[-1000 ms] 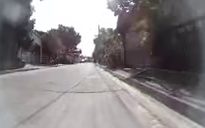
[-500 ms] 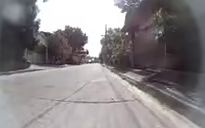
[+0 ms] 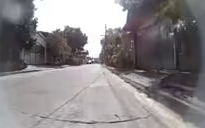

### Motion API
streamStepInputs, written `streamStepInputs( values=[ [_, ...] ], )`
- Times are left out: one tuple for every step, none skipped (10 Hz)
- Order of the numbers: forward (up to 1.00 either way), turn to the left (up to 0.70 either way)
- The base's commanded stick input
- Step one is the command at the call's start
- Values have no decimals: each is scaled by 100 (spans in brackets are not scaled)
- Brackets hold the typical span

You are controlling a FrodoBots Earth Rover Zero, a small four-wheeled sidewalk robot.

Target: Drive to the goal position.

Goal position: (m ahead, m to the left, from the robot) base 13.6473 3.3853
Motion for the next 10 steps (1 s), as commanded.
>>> streamStepInputs(
  values=[
    [100,0],
    [100,0],
    [100,0],
    [100,0],
    [100,0],
    [100,0],
    [100,0],
    [100,0],
    [100,0],
    [100,0]
  ],
)
